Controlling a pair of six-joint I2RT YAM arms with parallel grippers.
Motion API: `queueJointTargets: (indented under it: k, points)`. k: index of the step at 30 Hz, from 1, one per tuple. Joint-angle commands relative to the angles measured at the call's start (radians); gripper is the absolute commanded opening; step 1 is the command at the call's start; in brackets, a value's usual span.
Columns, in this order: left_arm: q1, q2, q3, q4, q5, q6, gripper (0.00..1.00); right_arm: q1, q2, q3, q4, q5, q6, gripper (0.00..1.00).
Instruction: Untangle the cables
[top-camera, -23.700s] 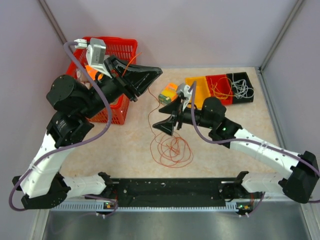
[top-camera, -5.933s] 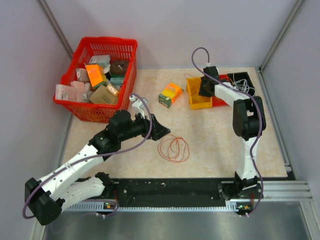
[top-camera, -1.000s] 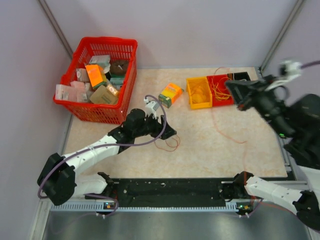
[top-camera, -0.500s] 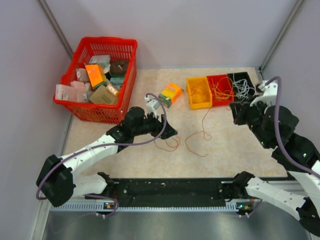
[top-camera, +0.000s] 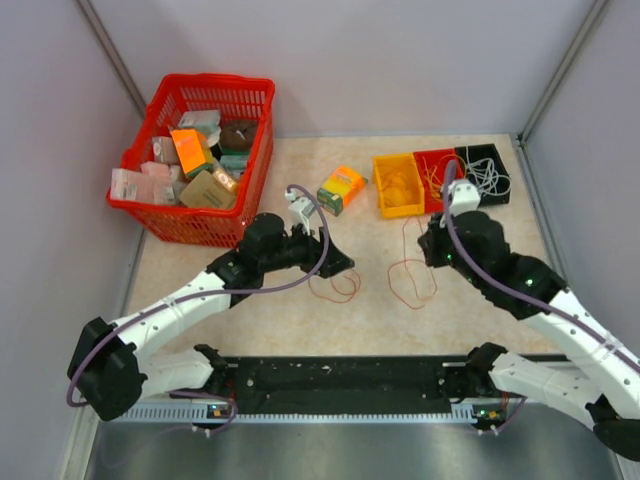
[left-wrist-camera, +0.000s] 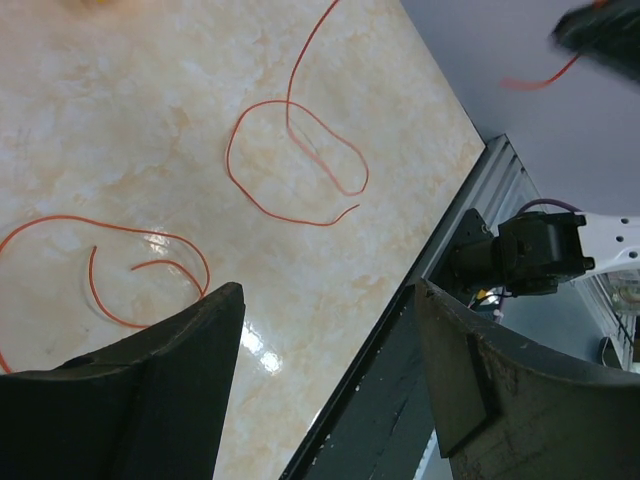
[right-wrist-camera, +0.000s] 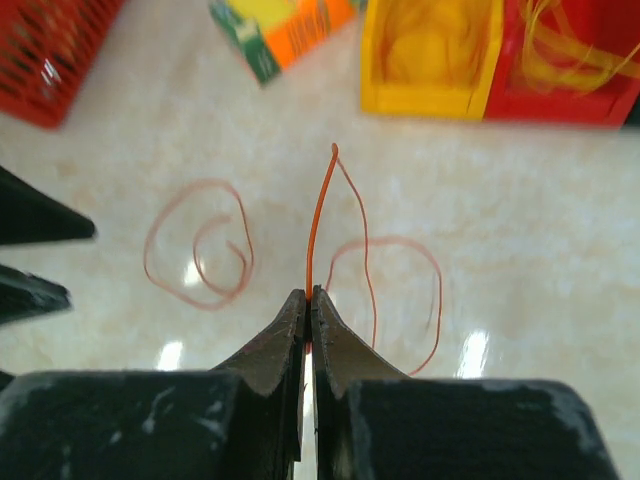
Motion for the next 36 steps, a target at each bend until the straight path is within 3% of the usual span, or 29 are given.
queueJointTargets:
  k: [1,4,8,13,18,33,36]
  points:
    - [0.001,-0.009,0.005,0.023,0.016,0.016,0.73,-0.002,-0.047,-0.166,-0.031,-0.131,0.210,0.00]
    - [0.001,0.029,0.015,0.041,0.065,0.001,0.73,-0.026,-0.008,-0.266,-0.034,-0.182,0.293,0.00]
    - [-0.008,0.075,0.012,0.096,0.128,-0.048,0.73,-0.199,0.155,-0.323,0.015,-0.370,0.301,0.00]
    - [-0.025,0.063,-0.001,0.090,0.121,-0.058,0.72,-0.229,0.319,-0.295,0.040,-0.371,0.190,0.01]
    - [-0.025,0.038,-0.025,0.089,0.105,-0.056,0.73,-0.230,0.452,-0.283,0.040,-0.363,0.089,0.11]
    - [-0.025,0.020,-0.028,0.089,0.122,-0.036,0.73,-0.232,0.454,-0.216,0.012,-0.381,0.077,0.69]
    - [-0.025,0.015,-0.028,0.078,0.131,-0.025,0.73,-0.273,0.511,-0.215,0.045,-0.352,0.078,0.75]
